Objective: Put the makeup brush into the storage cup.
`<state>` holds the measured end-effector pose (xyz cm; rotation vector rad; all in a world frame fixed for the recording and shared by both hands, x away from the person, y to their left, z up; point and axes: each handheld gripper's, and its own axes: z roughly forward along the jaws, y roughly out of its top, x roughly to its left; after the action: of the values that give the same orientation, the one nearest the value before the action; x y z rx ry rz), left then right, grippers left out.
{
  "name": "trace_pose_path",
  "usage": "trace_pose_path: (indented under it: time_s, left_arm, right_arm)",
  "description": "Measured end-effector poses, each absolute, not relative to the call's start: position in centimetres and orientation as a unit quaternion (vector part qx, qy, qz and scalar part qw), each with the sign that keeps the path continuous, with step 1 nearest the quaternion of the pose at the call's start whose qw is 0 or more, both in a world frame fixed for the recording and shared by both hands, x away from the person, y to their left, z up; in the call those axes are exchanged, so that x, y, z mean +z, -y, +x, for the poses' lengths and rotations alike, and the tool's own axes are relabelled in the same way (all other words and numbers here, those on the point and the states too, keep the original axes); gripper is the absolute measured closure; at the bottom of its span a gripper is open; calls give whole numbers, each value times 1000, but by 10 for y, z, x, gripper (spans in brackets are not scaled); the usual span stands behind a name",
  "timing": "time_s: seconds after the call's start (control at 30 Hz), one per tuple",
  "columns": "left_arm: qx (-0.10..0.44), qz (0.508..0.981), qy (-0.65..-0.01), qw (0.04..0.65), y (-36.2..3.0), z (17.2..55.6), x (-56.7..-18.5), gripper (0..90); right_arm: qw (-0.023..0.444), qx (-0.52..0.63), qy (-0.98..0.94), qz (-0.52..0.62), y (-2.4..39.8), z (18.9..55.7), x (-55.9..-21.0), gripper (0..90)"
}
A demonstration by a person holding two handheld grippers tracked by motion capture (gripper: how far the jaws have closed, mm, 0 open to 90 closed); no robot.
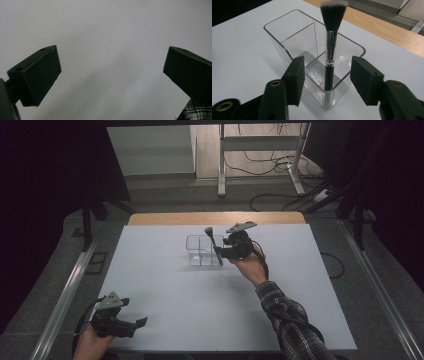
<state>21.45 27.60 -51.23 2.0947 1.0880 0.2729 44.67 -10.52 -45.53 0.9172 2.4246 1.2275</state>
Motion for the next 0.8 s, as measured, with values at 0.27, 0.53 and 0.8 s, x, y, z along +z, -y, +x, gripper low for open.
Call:
trace_pose_path:
  time_s: [0.27, 0.53, 0.8]
  left_arm:
    - [107, 818, -425, 373, -276, 215, -512, 14]
    - [107, 817, -426, 374, -276, 215, -512, 14]
    - [108, 817, -426, 373, -277, 215, -512, 14]
  right_arm:
    - [142, 417, -844, 305, 107, 444, -451, 315]
    - [137, 408, -853, 297, 106, 442, -453, 203]
    - [124, 396, -863, 287, 105, 438, -455, 115]
